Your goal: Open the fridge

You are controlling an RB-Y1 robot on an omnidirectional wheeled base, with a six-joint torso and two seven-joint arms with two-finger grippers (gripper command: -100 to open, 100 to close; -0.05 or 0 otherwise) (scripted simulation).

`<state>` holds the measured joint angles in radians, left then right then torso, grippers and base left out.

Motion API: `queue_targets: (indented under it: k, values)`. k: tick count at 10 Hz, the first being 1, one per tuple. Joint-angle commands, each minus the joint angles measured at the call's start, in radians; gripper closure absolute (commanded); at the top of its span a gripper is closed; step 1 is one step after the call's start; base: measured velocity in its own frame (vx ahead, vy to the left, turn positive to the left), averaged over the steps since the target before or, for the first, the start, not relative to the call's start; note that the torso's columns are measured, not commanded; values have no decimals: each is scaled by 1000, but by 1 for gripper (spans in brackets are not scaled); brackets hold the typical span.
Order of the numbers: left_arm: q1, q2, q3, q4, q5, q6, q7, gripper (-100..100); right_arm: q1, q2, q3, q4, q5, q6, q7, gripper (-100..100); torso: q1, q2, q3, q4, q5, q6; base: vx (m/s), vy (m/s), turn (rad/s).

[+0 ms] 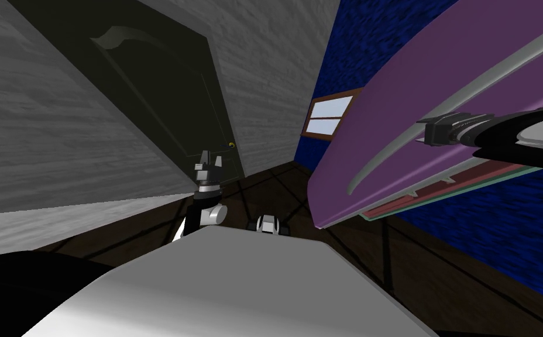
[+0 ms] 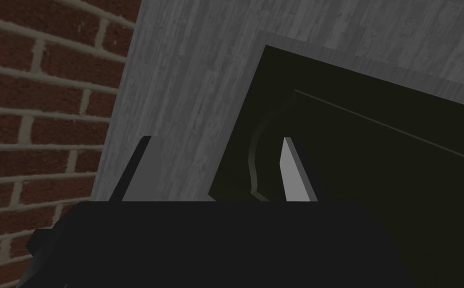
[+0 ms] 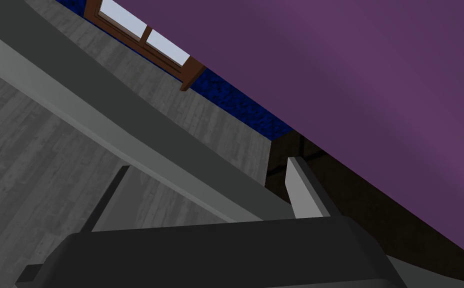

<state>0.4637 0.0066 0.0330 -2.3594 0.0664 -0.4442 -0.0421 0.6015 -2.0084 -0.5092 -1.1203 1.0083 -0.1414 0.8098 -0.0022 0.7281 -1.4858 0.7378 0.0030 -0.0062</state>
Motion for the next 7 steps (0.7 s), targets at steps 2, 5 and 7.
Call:
queue_targets:
  k: [2,5,7]
  values:
    - [0,0,0,0,0,0,0,0,-55,9,42,29,55,1,-62,100,-9,2,1,0,-1,-1,52,93,-1]
    - [0,0,0,0,0,0,0,0,-55,9,42,29,55,1,-62,100,-2,1,2,-1,-2,-1,67,120,-15]
    - [0,0,0,0,0,0,0,0,-55,9,42,29,55,1,-62,100,-7,2,2,1,-1,-1,-10,-18,9]
